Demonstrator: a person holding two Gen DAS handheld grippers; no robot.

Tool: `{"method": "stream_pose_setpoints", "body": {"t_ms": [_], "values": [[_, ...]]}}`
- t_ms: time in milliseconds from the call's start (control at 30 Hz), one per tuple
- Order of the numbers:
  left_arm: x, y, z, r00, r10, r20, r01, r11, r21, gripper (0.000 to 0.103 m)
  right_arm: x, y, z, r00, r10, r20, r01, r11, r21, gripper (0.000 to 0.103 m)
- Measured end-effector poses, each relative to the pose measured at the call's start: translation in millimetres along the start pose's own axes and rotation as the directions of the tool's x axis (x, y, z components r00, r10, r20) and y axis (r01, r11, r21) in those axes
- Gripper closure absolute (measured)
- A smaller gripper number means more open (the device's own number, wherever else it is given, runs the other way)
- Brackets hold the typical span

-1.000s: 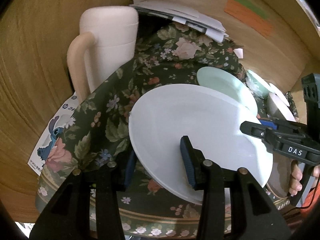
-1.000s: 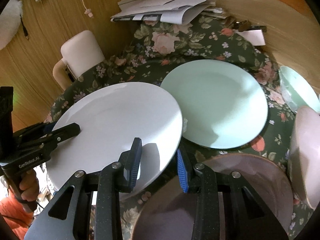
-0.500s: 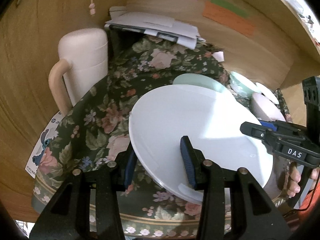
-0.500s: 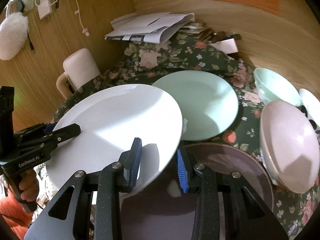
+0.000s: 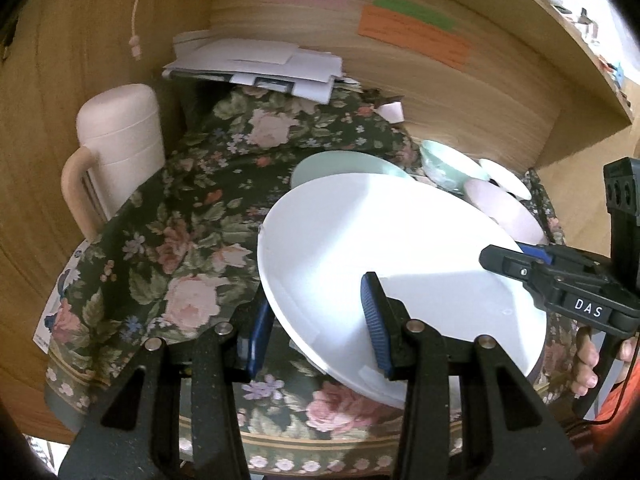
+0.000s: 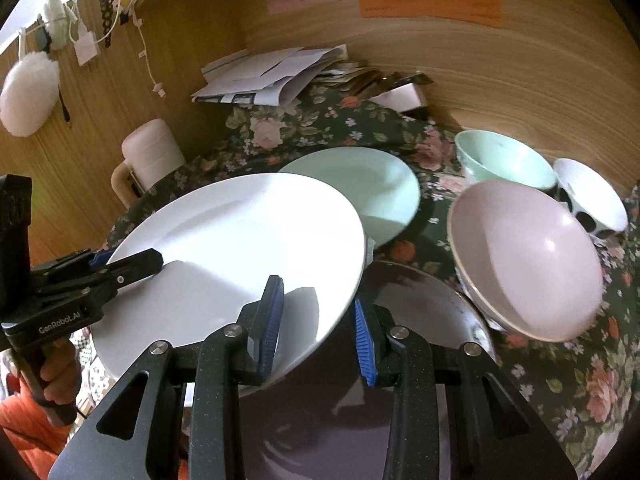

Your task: Organize plates and bowls

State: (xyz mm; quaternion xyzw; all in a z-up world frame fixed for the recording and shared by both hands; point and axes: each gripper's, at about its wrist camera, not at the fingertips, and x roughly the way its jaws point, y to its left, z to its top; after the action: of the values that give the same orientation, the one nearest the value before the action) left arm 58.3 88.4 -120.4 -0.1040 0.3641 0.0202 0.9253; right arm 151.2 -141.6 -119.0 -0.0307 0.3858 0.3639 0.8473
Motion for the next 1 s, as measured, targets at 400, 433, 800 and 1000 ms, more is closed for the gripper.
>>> {"method": "stream_pose_setpoints", "body": {"t_ms": [400,433,800,1000], "values": [[2,-34,-10,0.999,-0.030,-0.009,0.031,0.999,0.044,0.060,-22,-23,-23,1.000,-0.021,0.018,0.021,0.999,0.042,0.073],[2,-36,-10,0.999,-0.032,-0.010,0.033,0.998,0.047,0.060,-24,-25,-25,1.000,-0.024,0.018,0.023,0.999,0.047,0.073],[10,-63,-19,0.998,-0.054,-0.041,0.057,0.996,0.071,0.060,-35,-44,-45,0.999,-0.041,0.004,0.040,0.995,0.087,0.073],[18,-73,-23,0.996,-0.057,-0.063,0.062,0.995,0.080,0.060,-35,-52,-54,0.999,-0.038,-0.010,0.039,0.993,0.110,0.073]]}}
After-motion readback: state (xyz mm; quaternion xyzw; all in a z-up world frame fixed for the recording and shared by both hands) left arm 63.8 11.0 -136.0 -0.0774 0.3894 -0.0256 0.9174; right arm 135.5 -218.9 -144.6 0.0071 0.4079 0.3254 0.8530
